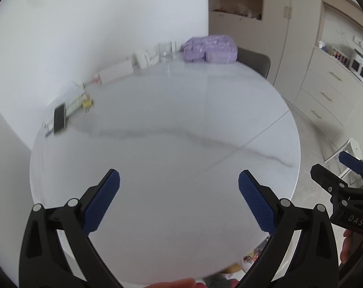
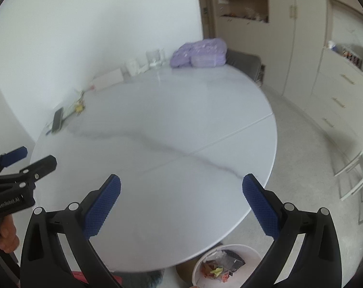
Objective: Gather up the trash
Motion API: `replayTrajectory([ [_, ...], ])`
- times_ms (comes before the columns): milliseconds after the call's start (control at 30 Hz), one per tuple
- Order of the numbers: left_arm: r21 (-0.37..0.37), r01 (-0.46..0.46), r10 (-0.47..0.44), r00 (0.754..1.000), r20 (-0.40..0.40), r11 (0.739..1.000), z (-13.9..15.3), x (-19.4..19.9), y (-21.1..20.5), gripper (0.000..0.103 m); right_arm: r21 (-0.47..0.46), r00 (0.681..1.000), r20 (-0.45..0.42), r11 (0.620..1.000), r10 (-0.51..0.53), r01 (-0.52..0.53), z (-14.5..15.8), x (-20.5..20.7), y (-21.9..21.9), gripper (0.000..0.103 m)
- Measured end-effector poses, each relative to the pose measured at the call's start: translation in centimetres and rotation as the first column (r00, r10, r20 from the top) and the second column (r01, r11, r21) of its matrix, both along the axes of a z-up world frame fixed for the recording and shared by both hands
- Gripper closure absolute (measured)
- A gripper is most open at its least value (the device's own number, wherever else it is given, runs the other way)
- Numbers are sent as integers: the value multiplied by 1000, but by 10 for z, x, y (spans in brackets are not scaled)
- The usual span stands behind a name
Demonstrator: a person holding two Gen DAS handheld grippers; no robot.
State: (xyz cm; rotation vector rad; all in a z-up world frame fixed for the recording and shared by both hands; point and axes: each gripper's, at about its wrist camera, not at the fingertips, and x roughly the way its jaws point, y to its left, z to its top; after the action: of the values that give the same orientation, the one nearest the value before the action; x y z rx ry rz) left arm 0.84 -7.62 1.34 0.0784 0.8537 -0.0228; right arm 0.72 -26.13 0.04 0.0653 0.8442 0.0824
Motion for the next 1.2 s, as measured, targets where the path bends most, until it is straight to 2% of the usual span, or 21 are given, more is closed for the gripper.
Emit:
replayTrajectory([
  [233, 12, 65, -66, 983, 173, 998, 58, 17, 43, 8, -18, 980, 189, 997, -70, 75, 63, -9, 38, 2],
  [433, 33, 50, -57, 967, 249, 998, 86, 20, 77, 8, 69, 947, 293, 991, -128, 112, 102, -25, 59, 2],
  [567, 29, 32, -39, 968, 248, 999, 85, 24, 101, 8, 78, 940, 314, 991, -131, 112, 110, -29, 74, 2],
  [767, -19, 18, -13, 974, 226, 1000, 75, 25, 128, 8, 55, 949, 295, 994, -106, 94, 109, -25, 98, 2],
  [1200, -65, 24, -12, 981, 191, 998, 60, 23, 135, 8, 16, 969, 240, 998, -56, 54, 102, -24, 126, 2],
])
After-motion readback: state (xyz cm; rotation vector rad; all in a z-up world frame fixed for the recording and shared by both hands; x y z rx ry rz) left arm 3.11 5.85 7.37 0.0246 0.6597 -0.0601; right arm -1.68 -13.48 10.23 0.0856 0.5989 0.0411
